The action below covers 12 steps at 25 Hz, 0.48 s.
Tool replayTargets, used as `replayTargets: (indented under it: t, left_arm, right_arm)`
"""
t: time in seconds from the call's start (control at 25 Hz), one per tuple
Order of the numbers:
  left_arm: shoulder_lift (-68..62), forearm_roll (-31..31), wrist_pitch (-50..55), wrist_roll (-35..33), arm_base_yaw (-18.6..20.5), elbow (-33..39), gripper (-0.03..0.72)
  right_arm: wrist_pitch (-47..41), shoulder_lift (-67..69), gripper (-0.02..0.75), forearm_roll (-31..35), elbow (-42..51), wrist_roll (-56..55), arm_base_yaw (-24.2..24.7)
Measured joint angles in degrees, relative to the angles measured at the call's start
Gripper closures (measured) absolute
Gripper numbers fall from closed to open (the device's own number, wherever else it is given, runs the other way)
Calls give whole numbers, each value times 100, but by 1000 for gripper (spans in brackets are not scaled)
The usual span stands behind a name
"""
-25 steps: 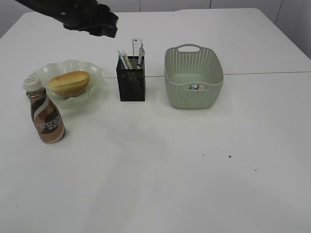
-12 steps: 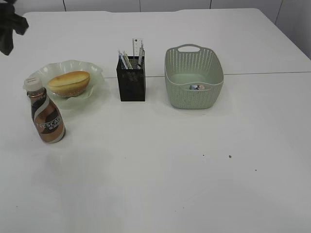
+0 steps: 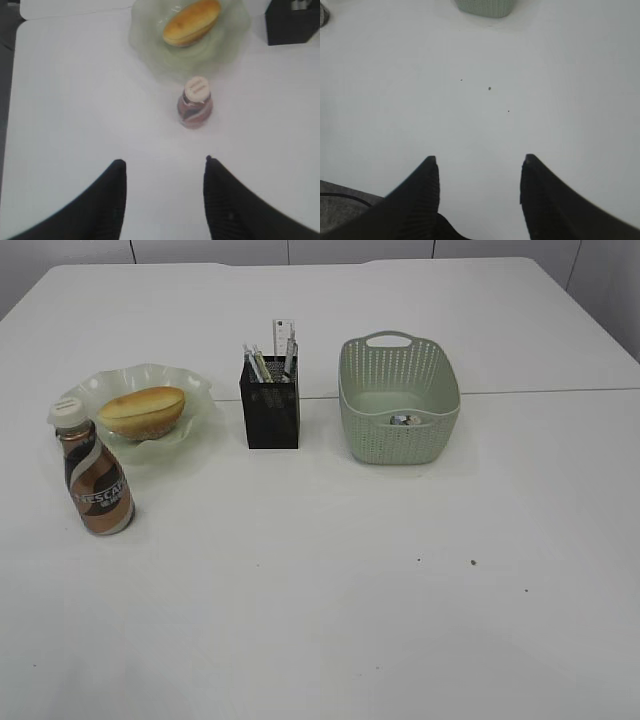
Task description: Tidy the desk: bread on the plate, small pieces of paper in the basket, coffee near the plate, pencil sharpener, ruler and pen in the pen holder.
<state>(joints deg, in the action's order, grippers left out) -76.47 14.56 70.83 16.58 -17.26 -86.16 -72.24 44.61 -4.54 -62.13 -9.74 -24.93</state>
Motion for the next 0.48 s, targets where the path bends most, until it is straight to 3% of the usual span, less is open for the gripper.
replayTargets:
  t: [0.24, 0.48]
  left_arm:
    - [2074, -666, -79, -12, 0, 1254, 349]
    - [3875, -1239, 142, -505, 0, 2284, 355]
  right_arm:
    - [0, 0, 351, 38, 0, 0, 0]
    - [0, -394, 351, 38, 134, 35, 0]
